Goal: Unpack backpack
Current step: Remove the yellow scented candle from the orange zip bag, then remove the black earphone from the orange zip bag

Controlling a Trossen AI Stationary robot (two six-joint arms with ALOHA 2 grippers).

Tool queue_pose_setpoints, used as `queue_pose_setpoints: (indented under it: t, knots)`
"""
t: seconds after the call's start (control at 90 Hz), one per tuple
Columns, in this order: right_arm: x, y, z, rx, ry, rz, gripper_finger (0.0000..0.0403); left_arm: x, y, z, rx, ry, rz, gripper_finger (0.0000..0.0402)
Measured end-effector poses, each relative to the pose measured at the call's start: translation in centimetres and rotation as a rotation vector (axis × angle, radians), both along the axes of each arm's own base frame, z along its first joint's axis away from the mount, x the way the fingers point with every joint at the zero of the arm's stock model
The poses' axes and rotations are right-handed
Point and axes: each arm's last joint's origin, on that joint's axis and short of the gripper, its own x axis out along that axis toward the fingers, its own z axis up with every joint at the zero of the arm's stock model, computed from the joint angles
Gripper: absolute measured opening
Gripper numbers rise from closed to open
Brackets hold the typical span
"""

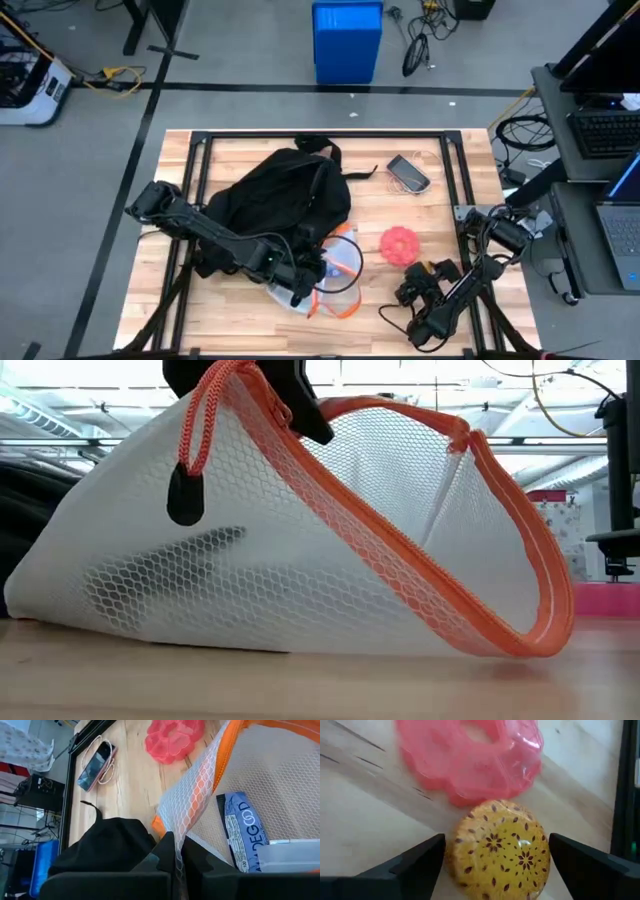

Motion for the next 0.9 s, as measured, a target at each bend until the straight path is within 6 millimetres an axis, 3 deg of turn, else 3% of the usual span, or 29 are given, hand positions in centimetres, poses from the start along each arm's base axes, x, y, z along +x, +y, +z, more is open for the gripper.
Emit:
queue_pose_setpoints:
  t: [0.156, 0.322, 0.422, 0.522, 0.733, 0.9]
  knots:
    - [1.1, 1.4, 4.7, 0.045, -0.050, 0.090, 0.0339, 0.0, 0.0, 0.0, 0.001, 0.001, 0.000, 0.0000]
    - [2.8, 4.3, 7.8, 0.019, -0.328, 0.419, 0.0339, 0.0, 0.0, 0.0, 0.016, 0.004, -0.017, 0.0000]
    - [4.2, 6.0, 7.8, -0.052, -0.448, 0.637, 0.0339, 0.3, -0.1, 0.2, 0.011, -0.024, -0.027, 0.0000]
    - [6.5, 6.6, 7.5, -0.101, -0.476, 0.744, 0.0338, 0.6, -0.3, 0.5, -0.009, -0.064, -0.035, 0.0000]
    - [12.0, 4.5, 4.8, -0.061, -0.315, 0.841, 0.0338, 0.8, -0.6, 0.8, -0.043, -0.094, -0.063, 0.0000]
    - [14.8, 3.7, 3.1, -0.090, -0.277, 0.921, 0.0338, 0.7, -0.8, 0.7, -0.048, -0.085, -0.069, 0.0000]
